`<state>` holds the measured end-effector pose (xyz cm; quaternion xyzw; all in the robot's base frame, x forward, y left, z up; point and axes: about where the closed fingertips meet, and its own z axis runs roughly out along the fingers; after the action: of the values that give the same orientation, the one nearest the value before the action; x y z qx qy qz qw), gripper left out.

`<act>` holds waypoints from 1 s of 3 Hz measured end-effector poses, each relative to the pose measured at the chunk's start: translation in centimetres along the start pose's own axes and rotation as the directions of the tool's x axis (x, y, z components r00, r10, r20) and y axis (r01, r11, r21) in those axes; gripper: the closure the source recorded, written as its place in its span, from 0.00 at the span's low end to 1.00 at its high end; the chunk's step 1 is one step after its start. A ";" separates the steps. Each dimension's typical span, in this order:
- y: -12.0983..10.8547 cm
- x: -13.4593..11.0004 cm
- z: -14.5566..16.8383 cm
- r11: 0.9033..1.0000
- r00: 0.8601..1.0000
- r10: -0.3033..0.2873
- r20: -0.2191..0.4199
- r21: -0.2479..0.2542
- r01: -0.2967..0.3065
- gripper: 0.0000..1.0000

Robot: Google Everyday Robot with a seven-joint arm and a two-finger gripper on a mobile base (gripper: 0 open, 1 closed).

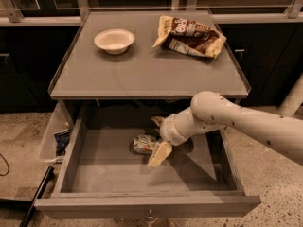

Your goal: Pick 7up can from top drawer and place on counter

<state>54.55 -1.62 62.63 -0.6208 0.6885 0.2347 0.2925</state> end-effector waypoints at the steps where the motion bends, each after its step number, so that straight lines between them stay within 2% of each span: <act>1: 0.0 0.0 1.1 1.000 0.999 0.029 0.027 -0.013 -0.028 0.18; 3: 0.0 0.0 1.1 0.999 0.999 0.029 0.027 -0.014 -0.029 0.65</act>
Offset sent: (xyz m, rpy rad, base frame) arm 0.0008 0.0064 -0.0063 0.0263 0.0215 -0.0088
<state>54.63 -0.85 61.85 -0.6094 0.6917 0.2521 0.2943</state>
